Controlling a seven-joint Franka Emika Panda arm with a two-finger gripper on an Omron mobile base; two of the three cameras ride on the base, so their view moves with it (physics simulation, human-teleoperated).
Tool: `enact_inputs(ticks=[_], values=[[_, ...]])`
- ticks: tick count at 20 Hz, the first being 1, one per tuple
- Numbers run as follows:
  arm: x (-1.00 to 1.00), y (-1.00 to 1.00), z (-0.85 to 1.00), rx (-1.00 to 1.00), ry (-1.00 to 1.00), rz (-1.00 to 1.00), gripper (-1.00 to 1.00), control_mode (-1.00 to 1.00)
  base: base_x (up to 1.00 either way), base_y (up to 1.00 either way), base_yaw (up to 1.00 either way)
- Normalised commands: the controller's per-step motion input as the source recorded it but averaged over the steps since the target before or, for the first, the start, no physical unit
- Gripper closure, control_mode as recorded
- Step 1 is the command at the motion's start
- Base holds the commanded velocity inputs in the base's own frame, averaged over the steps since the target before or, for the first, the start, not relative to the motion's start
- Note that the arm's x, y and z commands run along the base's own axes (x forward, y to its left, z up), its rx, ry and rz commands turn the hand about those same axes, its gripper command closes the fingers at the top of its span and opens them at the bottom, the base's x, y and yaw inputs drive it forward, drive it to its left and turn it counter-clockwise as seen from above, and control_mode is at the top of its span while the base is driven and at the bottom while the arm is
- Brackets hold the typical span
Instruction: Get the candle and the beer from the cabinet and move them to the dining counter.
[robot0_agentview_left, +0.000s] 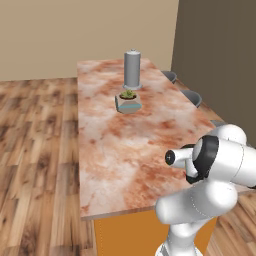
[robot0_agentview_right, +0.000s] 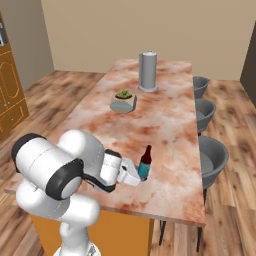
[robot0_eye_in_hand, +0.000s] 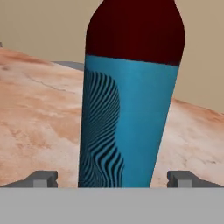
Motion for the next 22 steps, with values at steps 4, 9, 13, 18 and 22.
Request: enact_inputs(ticks=[4, 9, 13, 18, 22], values=[[-0.07, 0.37, -0.46, 0.00, -0.06, 0.00, -1.00, -1.00, 0.00, 0.00, 0.00], [-0.10, 0.41, -0.41, 0.00, -0.08, 0.00, -1.00, -1.00, 0.00, 0.00, 0.00], [-0.01, 0.25, -0.16, 0.00, -0.05, -0.02, -1.00, -1.00, 0.00, 0.00, 0.00], [-0.23, 0.34, -0.01, 0.00, -0.07, 0.00, -1.00, -1.00, 0.00, 0.00, 0.00], [-0.31, 0.32, 0.09, 0.00, -0.05, 0.00, -1.00, -1.00, 0.00, 0.00, 0.00]])
